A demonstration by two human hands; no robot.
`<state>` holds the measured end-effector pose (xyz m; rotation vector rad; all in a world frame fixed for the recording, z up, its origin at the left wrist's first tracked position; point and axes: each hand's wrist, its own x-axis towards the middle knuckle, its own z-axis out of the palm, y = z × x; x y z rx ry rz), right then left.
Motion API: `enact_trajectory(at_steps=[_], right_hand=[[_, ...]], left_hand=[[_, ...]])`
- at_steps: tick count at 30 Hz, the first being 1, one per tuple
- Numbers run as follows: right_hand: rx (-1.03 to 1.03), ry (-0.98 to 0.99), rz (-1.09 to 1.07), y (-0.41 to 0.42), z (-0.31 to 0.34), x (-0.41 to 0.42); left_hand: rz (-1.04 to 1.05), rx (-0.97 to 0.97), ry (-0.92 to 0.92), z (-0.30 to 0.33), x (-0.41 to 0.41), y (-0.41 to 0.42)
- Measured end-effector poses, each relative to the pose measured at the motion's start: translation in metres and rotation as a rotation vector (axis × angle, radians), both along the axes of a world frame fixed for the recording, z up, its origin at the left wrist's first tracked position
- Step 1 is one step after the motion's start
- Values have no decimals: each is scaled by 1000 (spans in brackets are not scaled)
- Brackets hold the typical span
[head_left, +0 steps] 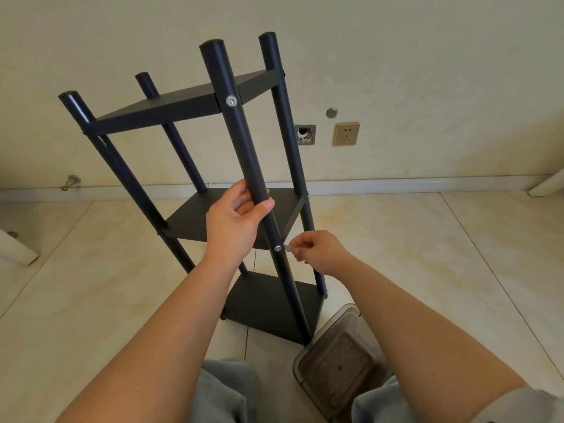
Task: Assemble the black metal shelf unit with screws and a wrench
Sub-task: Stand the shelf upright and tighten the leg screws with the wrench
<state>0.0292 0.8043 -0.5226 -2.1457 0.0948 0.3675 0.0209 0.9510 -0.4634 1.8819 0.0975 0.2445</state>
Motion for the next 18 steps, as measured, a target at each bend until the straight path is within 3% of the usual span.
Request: enact_trajectory(at_steps=[5, 13, 18], right_hand=[[-76, 11, 86, 4, -1, -3], [-46, -125, -69, 4, 3, 3], [-52, -119, -49, 6, 2, 3]], left_hand=[[5, -9, 2, 0, 1, 3], [7, -2, -4, 0, 0, 3], [1, -21, -7, 0, 0, 3]])
